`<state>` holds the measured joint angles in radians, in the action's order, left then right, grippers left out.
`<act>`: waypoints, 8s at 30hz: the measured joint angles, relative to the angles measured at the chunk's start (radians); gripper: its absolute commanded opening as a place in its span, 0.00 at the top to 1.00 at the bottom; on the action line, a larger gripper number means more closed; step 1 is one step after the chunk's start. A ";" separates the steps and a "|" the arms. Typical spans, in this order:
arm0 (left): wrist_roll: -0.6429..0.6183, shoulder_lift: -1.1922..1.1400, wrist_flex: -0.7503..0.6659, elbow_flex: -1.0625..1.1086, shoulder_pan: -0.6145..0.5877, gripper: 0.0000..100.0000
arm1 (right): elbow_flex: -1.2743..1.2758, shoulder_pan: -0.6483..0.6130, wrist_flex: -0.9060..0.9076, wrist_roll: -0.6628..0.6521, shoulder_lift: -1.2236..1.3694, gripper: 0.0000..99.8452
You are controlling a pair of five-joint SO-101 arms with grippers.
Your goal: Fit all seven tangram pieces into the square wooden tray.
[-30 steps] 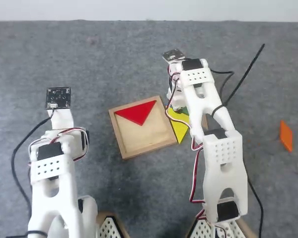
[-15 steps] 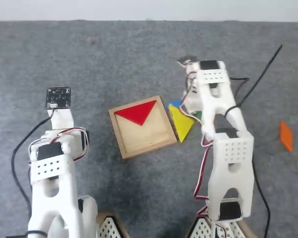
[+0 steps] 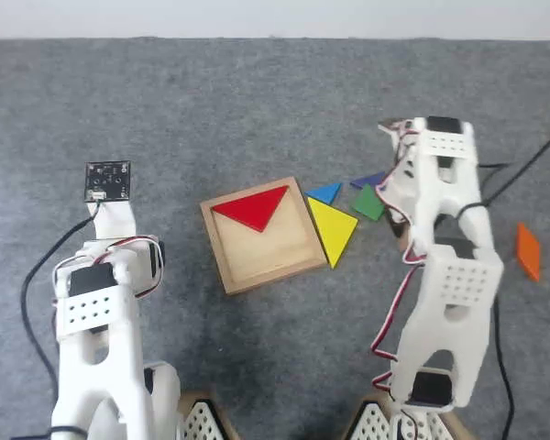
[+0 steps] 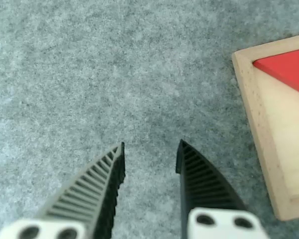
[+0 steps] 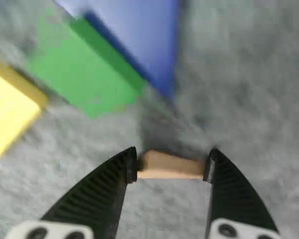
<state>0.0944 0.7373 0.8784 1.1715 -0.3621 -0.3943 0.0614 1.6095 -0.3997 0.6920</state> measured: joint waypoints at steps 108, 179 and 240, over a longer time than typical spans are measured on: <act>0.000 0.000 0.000 0.000 0.000 0.83 | 0.542 -0.483 -0.433 0.256 -0.276 0.79; 0.000 0.000 0.000 0.000 0.000 0.83 | 0.529 -0.483 -0.563 0.250 -0.322 0.89; 0.000 0.000 0.000 0.000 0.000 0.83 | 0.597 -0.480 -0.577 0.249 -0.325 0.70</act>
<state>0.0944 0.7373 0.8784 1.1715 -0.3621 0.2025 -0.4189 1.0326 -0.1511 0.3667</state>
